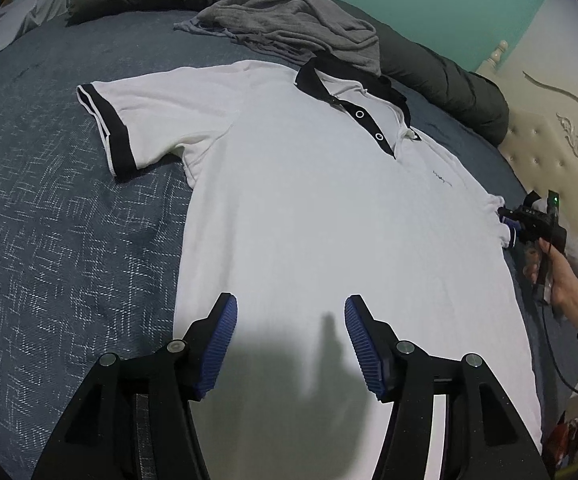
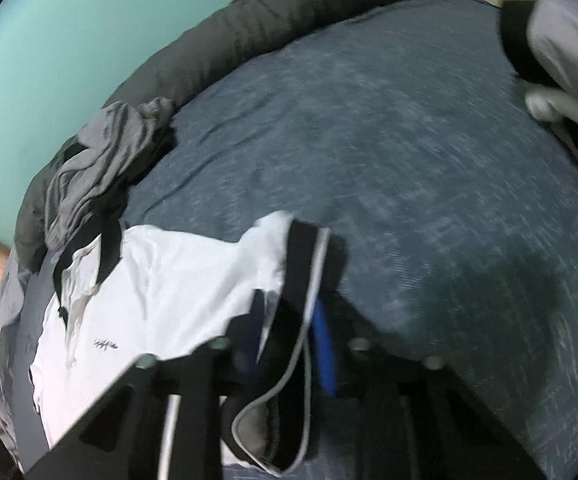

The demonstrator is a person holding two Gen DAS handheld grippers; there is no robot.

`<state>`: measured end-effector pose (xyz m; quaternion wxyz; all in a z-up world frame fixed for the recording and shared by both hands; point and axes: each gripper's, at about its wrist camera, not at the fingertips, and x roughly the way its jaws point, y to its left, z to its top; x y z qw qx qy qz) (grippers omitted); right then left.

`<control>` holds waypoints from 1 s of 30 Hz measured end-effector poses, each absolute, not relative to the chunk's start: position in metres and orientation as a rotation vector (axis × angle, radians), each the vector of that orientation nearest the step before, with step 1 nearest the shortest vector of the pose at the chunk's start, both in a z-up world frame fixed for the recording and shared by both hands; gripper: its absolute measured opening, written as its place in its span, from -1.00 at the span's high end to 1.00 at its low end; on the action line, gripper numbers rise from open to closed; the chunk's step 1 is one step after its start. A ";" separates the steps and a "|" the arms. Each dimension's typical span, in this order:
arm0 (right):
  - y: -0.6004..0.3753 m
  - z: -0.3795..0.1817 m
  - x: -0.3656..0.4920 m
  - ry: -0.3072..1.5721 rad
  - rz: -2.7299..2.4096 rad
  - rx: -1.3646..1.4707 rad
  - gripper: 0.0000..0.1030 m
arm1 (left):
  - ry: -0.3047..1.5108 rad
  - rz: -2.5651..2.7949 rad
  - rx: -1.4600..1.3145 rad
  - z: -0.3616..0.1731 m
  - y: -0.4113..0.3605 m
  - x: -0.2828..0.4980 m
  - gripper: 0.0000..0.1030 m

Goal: Fold clothes
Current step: 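Fold the sleeve across the shirt body with the right gripper and release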

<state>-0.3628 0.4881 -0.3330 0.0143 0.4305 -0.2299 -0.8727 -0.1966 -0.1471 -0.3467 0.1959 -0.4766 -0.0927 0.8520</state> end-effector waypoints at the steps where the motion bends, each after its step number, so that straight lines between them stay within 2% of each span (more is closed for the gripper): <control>1: 0.485 -0.331 -0.363 -0.706 -2.717 1.328 0.83 | -0.259 2.388 -1.334 -0.347 -0.147 -0.196 -0.17; 5: 0.470 -0.314 -0.359 -0.652 -2.721 1.258 0.94 | -0.264 2.392 -1.330 -0.345 -0.149 -0.197 -0.17; 15: 0.394 -0.261 -0.347 -0.470 -2.652 1.104 0.96 | -0.286 2.390 -1.297 -0.335 -0.151 -0.194 -0.17; 23: 0.296 -0.290 -0.344 -0.188 -2.531 1.277 0.96 | -0.291 2.388 -1.287 -0.330 -0.152 -0.191 -0.17; 26: 0.286 -0.304 -0.342 -0.184 -2.534 1.348 0.96 | -0.298 2.386 -1.284 -0.329 -0.153 -0.191 -0.17; 28: 0.287 -0.304 -0.335 -0.217 -2.537 1.336 0.91 | -0.303 2.381 -1.288 -0.329 -0.154 -0.191 -0.17; 30: 0.289 -0.302 -0.328 -0.250 -2.539 1.317 0.69 | -0.307 2.380 -1.290 -0.329 -0.154 -0.192 -0.17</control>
